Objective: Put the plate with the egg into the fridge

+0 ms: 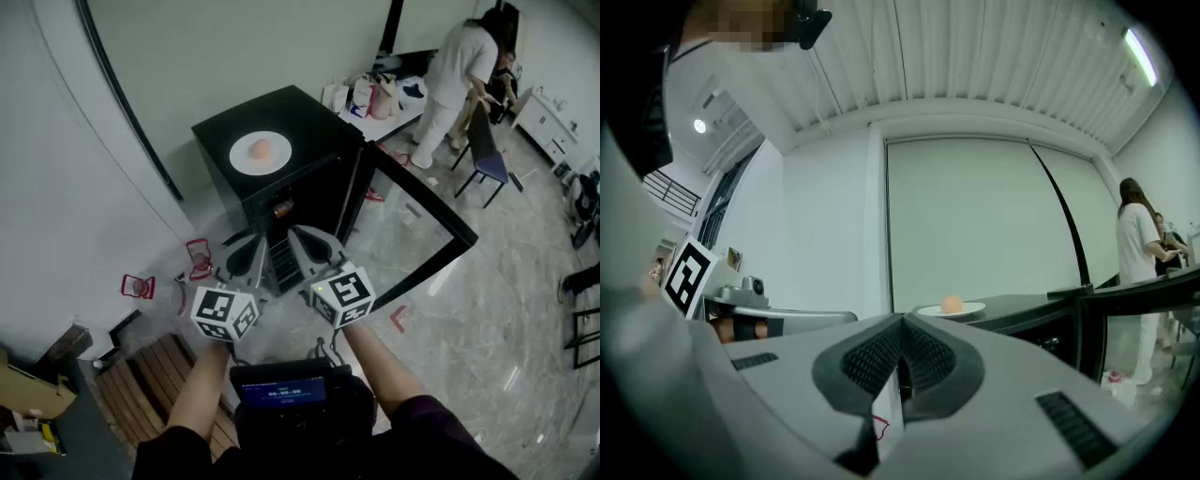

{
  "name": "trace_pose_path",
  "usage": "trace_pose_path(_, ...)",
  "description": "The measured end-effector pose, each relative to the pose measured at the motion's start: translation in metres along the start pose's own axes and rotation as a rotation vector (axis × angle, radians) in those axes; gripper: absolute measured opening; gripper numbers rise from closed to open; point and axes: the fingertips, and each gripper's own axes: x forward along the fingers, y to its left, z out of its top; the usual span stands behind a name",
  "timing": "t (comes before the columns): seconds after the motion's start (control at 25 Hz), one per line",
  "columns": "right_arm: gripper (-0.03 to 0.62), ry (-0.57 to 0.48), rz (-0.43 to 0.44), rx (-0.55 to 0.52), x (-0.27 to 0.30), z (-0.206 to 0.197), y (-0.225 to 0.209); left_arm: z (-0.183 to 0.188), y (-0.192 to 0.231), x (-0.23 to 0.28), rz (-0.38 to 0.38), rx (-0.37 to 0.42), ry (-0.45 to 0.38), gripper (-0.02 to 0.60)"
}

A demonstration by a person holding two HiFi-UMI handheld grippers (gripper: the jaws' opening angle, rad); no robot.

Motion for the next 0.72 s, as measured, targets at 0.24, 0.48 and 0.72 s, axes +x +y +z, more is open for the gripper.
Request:
trace_pose_path(0.24, 0.009, -0.006, -0.005, -0.023, 0.004, 0.0, -0.002, 0.0, 0.004, 0.002, 0.003, 0.012, 0.003, 0.011)
trace_pose_path(0.48, 0.009, 0.048, 0.002, -0.018, 0.018, -0.004, 0.0, -0.002, 0.014, 0.001, 0.014, 0.131, 0.037, 0.011)
trace_pose_path(0.72, 0.008, 0.086, -0.025, -0.027, 0.038, -0.004, -0.007, 0.003, 0.036, -0.003, 0.018, 0.306, 0.06, 0.011)
